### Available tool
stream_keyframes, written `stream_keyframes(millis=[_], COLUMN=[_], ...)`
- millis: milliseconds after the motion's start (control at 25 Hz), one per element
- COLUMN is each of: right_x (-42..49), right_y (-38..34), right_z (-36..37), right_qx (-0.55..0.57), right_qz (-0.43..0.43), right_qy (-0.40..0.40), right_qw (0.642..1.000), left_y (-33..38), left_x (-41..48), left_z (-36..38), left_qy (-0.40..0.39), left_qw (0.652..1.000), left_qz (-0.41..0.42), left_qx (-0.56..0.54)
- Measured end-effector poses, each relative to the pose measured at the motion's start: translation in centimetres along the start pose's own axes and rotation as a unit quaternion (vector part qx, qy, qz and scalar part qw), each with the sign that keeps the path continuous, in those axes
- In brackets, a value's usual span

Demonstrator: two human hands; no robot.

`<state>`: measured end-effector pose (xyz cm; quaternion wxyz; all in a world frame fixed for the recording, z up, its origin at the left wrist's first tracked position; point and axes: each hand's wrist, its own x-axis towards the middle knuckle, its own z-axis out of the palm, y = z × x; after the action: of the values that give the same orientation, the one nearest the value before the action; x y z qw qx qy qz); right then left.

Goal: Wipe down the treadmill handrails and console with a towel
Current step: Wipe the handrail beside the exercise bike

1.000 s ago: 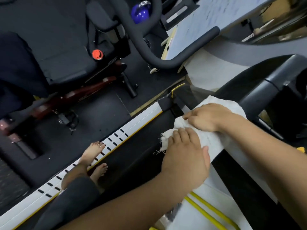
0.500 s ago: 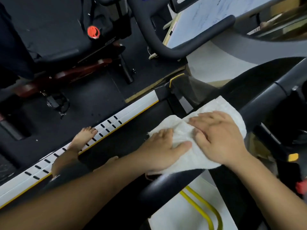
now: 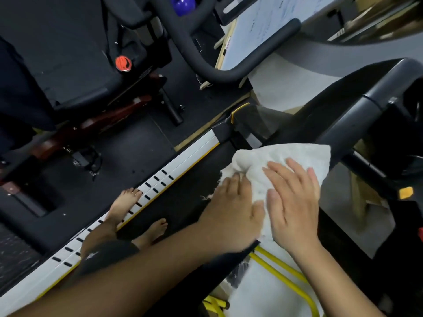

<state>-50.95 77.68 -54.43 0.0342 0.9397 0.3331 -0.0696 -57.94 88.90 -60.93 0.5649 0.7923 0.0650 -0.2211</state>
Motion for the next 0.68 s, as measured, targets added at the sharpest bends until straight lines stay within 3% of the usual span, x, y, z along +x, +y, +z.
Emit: stream_keyframes(millis=[80,160,280,440,600,680], right_x=[-0.4,1.5,3.7,0.8,-1.3,-1.3], right_y=[2.0,4.3,5.4,2.3,1.9,2.3], right_z=[0.1,-0.3,-0.1,2.2,3.8,3.8], right_qx=[0.013,0.011,0.032,0.091,0.192,0.208], right_qz=[-0.043,-0.042,0.057,0.149,0.115,0.109], right_qy=[0.026,0.032,0.066,0.165,0.205,0.206], right_qw=[0.999,0.999,0.996,0.971,0.953,0.950], left_y=[1.4,3.0,3.4,1.3,0.7,1.5], left_x=[0.3,2.9,7.1,5.2,1.2,-0.5], left_z=[-0.1,-0.5,-1.6,-0.3,0.2,0.9], left_qy=[0.042,0.050,0.036,0.040,0.098,0.129], left_qw=[0.996,0.996,0.997,0.986,0.976,0.955], left_qz=[0.032,0.057,0.070,0.162,0.167,0.161], left_qx=[0.072,0.037,-0.012,0.025,0.102,0.213])
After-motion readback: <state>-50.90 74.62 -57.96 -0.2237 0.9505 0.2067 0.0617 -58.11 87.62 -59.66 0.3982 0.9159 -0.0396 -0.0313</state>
